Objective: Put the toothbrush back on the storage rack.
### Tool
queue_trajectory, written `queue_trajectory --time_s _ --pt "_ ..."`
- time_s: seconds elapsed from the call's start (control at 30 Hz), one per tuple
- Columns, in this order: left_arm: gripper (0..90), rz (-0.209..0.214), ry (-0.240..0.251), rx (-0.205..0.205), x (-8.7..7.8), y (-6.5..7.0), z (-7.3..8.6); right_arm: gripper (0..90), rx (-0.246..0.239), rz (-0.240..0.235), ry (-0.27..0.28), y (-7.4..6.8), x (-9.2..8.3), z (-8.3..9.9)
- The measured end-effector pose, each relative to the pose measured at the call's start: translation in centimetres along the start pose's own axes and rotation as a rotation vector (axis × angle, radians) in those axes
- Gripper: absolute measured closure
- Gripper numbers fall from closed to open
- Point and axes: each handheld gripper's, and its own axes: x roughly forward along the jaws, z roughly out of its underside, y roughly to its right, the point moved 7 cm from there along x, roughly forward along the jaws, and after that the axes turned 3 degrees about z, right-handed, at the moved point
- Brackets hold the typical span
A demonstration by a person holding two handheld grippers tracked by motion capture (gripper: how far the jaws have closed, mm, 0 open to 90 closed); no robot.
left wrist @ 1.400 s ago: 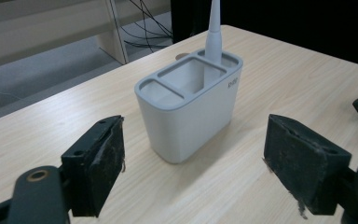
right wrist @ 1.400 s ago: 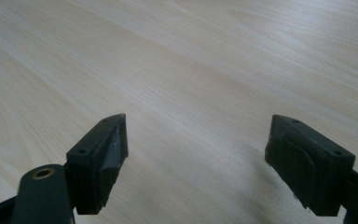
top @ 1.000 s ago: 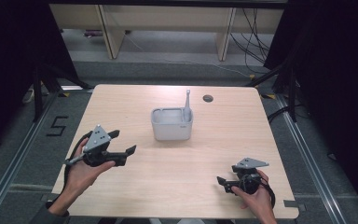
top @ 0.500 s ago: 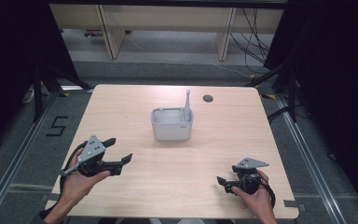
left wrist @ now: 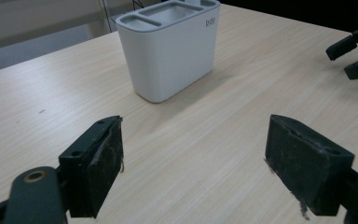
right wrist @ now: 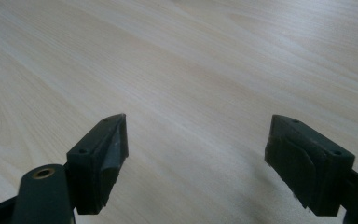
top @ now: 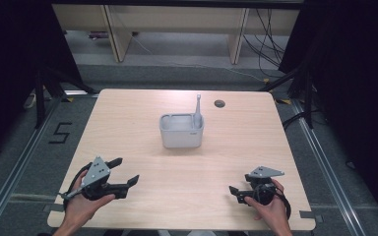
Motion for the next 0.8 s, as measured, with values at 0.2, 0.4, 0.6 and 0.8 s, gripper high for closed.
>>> queue_trajectory --time_s 0.2,0.4,0.6,0.8 --pt "19.0 0.006 -0.021 -0.004 -0.3 0.4 1.3 21.3 -0.025 -0.024 0.006 0.1 0.1 -0.1" --pt "18.9 0.003 -0.047 0.0 -0.7 0.6 2.4 21.1 -0.017 -0.019 -0.001 0.1 0.0 0.0" --pt "18.7 -0.001 -0.063 0.019 -1.0 0.9 3.3 20.9 -0.024 -0.001 0.006 0.1 0.0 -0.1" --pt "17.1 0.006 -0.128 0.03 -1.1 1.4 4.6 20.9 -0.022 -0.003 0.006 0.1 0.1 -0.1"
